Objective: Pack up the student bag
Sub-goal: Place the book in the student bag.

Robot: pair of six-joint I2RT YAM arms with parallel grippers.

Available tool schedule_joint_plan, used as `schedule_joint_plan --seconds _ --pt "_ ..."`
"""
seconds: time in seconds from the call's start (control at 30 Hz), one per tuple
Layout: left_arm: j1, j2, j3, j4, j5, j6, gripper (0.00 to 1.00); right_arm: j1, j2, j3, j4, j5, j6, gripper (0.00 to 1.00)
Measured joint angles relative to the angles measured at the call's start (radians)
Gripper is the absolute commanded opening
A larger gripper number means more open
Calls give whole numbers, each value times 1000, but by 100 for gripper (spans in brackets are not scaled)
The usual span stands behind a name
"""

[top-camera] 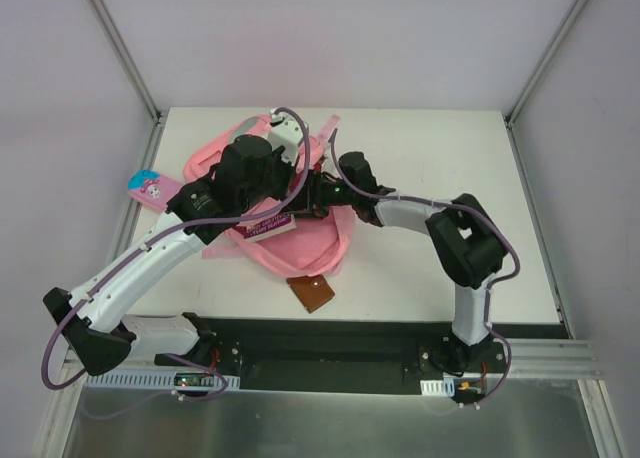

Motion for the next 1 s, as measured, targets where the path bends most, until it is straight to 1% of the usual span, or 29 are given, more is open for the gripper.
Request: schedule_joint_plan --seconds 0.07,0.2,0.27,0.4,0.5,0.63,0.73,0.87,1.0 --pt "5 0 -6 1 1 0 0 0 61 18 40 19 23 61" --pt "4 0 -16 -3 6 0 0 0 126 -6 92 76 71 69" --pt "4 0 -21 -2 6 0 0 0 127 -48 121 112 89 71" --pt "4 0 -32 -3 9 0 0 -2 91 -162 206 166 111 81" --pt "4 0 -33 -2 10 0 0 -2 25 -240 237 185 130 84" --pt "4 0 -33 0 15 -1 0 11 -10 -254 291 200 161 89" --pt "4 1 -33 2 24 0 0 38 -1 -254 333 220 196 91" --pt "4 0 -33 3 27 0 0 65 50 -253 384 256 229 93" --pt "4 0 -37 3 27 0 0 74 82 -262 399 303 238 97"
